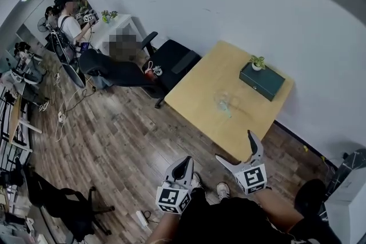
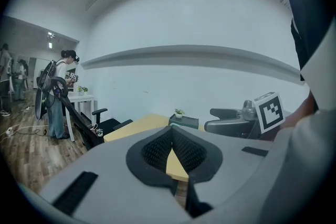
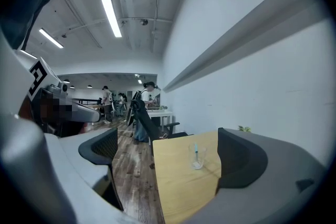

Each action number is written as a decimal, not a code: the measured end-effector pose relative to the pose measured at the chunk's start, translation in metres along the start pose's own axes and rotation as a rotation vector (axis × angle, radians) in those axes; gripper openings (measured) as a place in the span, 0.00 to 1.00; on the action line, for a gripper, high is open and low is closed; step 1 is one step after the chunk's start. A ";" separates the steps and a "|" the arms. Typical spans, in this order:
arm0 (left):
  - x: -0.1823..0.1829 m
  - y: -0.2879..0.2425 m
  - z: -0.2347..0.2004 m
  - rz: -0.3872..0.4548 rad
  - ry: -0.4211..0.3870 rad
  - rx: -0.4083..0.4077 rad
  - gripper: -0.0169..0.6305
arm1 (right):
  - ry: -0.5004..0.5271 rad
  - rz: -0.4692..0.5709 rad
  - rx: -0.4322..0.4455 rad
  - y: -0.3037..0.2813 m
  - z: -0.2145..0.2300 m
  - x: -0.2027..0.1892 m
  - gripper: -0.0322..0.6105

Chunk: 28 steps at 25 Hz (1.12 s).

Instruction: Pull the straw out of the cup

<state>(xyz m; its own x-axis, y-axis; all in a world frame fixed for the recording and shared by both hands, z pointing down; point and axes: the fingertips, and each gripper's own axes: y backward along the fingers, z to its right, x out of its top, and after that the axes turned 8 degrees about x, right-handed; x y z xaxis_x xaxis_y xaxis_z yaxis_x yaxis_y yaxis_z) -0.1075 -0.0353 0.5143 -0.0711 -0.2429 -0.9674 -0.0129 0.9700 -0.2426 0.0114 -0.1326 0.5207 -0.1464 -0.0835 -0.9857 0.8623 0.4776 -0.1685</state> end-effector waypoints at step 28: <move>0.035 -0.170 -0.110 -0.042 -0.030 -0.412 0.06 | -0.091 -0.108 -0.345 -0.108 0.085 -0.015 0.96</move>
<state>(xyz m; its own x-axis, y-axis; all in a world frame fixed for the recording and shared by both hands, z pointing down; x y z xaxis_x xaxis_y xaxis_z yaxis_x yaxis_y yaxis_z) -0.2170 -0.2077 0.5300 -0.0329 -0.2768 -0.9604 -0.4139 0.8784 -0.2390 -0.0385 -0.2577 0.5538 -0.1703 -0.2197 -0.9606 0.6275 0.7275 -0.2776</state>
